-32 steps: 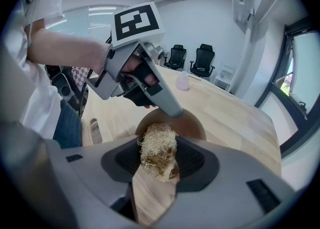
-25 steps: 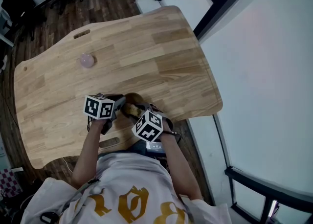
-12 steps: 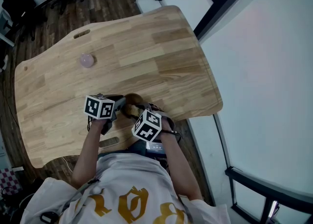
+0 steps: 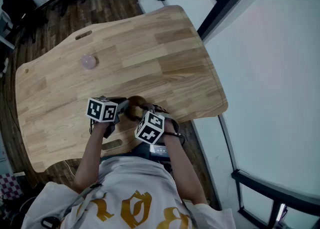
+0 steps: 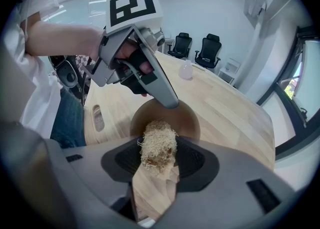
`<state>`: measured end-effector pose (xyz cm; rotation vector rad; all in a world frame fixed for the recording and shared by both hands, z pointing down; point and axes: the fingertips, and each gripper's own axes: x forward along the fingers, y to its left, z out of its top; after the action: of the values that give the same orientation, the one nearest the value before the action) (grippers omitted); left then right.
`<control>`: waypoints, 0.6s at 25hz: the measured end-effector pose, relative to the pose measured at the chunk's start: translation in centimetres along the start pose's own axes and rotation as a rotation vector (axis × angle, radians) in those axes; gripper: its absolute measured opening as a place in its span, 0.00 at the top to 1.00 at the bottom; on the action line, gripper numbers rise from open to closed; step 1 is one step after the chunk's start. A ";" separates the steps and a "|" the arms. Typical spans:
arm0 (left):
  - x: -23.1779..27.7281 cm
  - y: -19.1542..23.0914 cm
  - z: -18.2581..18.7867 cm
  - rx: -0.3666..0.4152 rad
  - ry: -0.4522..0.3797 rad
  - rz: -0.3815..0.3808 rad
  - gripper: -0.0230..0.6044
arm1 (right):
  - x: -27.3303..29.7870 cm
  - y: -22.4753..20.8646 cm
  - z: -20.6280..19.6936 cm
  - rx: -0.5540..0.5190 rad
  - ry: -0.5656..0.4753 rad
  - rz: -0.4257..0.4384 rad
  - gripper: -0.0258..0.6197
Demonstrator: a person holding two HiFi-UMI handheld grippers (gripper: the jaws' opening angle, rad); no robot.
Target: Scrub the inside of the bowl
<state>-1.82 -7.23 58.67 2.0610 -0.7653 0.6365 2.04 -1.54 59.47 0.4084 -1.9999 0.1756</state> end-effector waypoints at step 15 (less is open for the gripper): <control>-0.5 -0.3 0.0 -0.004 -0.007 -0.020 0.89 | -0.1 -1.7 0.2 0.065 0.018 -0.111 0.68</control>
<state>-1.93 -6.95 58.19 2.0655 -0.7493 0.6161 2.53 -3.15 59.17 0.5562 -1.9517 0.1749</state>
